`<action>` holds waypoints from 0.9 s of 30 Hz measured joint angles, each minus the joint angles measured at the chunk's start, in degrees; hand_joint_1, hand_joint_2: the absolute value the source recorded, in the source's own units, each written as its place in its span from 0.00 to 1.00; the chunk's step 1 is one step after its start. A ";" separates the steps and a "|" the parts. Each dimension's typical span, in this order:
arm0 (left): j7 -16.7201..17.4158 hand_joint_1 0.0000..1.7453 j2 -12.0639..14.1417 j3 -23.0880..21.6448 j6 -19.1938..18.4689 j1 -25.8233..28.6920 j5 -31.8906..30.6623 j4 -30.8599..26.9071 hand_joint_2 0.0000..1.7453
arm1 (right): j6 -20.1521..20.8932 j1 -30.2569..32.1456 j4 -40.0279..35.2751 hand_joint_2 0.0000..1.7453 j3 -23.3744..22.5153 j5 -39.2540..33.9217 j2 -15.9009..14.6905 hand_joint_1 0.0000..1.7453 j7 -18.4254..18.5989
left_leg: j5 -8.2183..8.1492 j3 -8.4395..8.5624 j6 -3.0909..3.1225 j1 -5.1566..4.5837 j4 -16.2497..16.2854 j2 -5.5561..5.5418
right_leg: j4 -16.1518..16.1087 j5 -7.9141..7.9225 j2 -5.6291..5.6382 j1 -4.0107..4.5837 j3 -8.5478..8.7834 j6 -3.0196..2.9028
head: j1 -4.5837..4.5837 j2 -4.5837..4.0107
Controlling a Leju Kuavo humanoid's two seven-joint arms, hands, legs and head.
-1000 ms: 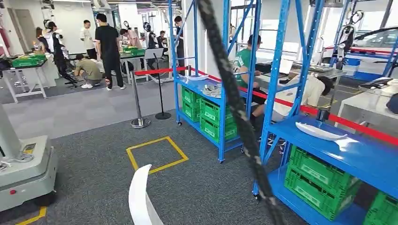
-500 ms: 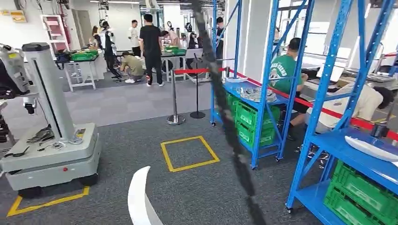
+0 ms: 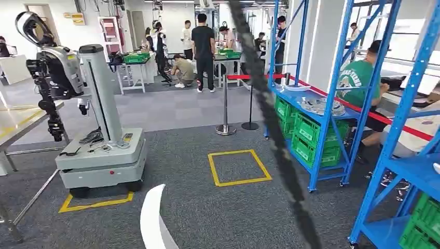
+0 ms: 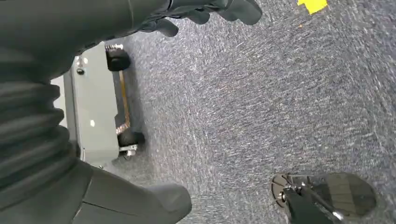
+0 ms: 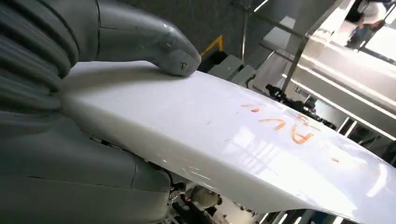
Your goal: Take the parts from the cabinet and place them on the table.
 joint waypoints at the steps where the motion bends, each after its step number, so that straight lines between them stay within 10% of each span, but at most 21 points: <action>1: 0.11 0.00 0.00 0.00 0.07 0.12 0.13 0.02 1.00 | 0.15 -0.15 0.00 1.00 0.09 -0.04 0.00 1.00 0.02 | 0.06 -0.26 0.50 -0.10 0.44 -1.00 | -0.05 0.12 -0.37 -0.03 0.08 0.28 | 0.02 0.00; 4: -0.26 0.00 0.04 0.02 0.09 0.38 0.33 0.02 1.00 | 0.17 -0.53 0.00 1.00 0.39 -0.57 0.02 1.00 -0.13 | 0.41 -0.41 1.63 -0.04 0.15 -2.74 | -0.06 -0.24 -1.31 -0.29 0.22 1.36 | 0.00 0.00; 6: -0.31 0.00 0.00 0.02 0.15 0.37 -0.02 0.02 1.00 | 0.13 -0.99 0.02 1.00 0.48 -0.98 0.00 1.00 -0.39 | 0.72 -0.60 2.17 0.21 0.05 -3.94 | 4.14 -3.19 4.39 -0.72 -1.43 1.99 | 0.13 0.00; 8: -0.26 0.00 0.02 0.02 0.04 0.08 0.24 0.02 1.00 | 0.09 -0.98 0.18 1.00 0.48 -1.29 -0.24 1.00 -0.37 | 0.88 -0.88 2.46 0.18 0.09 -5.39 | 13.42 -7.39 5.92 -0.80 -5.89 2.10 | 0.18 0.00; 10: -0.20 0.00 0.02 0.02 -0.02 0.14 0.33 0.02 1.00 | -0.02 -0.92 0.39 1.00 0.57 -1.42 -0.48 1.00 -0.28 | 0.93 -1.11 2.48 0.13 0.28 -7.14 | 17.90 -7.71 6.10 -0.78 -8.46 1.96 | 0.18 0.00; 13: 0.00 0.00 0.02 0.04 -0.02 0.27 0.22 0.04 1.00 | -0.18 -1.05 0.42 1.00 0.79 -1.49 -0.53 1.00 -0.24 | 1.02 -1.09 2.29 0.22 0.50 -9.77 | 5.89 -0.42 7.48 -0.86 -2.85 1.28 | 0.15 0.00; 15: 0.00 0.00 0.00 0.04 -0.04 0.15 0.18 0.04 1.00 | -0.18 -1.08 0.42 1.00 0.92 -1.47 -0.53 1.00 -0.24 | 1.15 -1.49 1.60 0.18 0.59 -11.02 | 0.50 0.19 11.43 -0.90 -0.53 1.27 | 0.09 0.00; 19: 0.00 0.00 0.11 0.09 -0.09 0.58 0.33 0.09 1.00 | -0.24 -1.17 0.42 1.00 0.94 -1.49 -0.44 1.00 -0.20 | 1.87 -2.47 -0.23 0.62 -0.23 -13.15 | -0.26 0.95 9.01 -0.71 -0.54 0.27 | 0.18 0.00; 22: -0.55 0.00 0.07 0.22 -0.35 0.37 0.87 0.13 1.00 | -0.48 -1.18 0.42 1.00 0.94 -1.57 -0.33 1.00 -0.09 | -2.68 -5.34 -0.53 0.09 6.43 -6.33 | -1.24 1.32 6.44 -0.73 -0.10 -0.86 | -0.09 0.00; 25: -0.46 0.00 0.13 0.22 -0.37 0.12 0.46 0.13 1.00 | -0.57 -0.84 0.42 1.00 0.96 -1.57 -0.48 1.00 -0.07 | -7.27 -10.19 -0.88 0.18 17.57 -5.00 | -1.21 1.14 3.81 -0.44 -0.18 -1.10 | -0.13 0.00; 27: -0.48 0.00 0.20 0.24 -0.63 0.28 0.48 0.13 1.00 | -0.61 -0.85 0.44 1.00 0.98 -1.55 -0.48 1.00 -0.04 | -4.39 -7.88 -0.94 0.19 13.89 -4.70 | -1.17 1.07 2.38 -0.45 -0.13 -1.01 | -0.13 0.00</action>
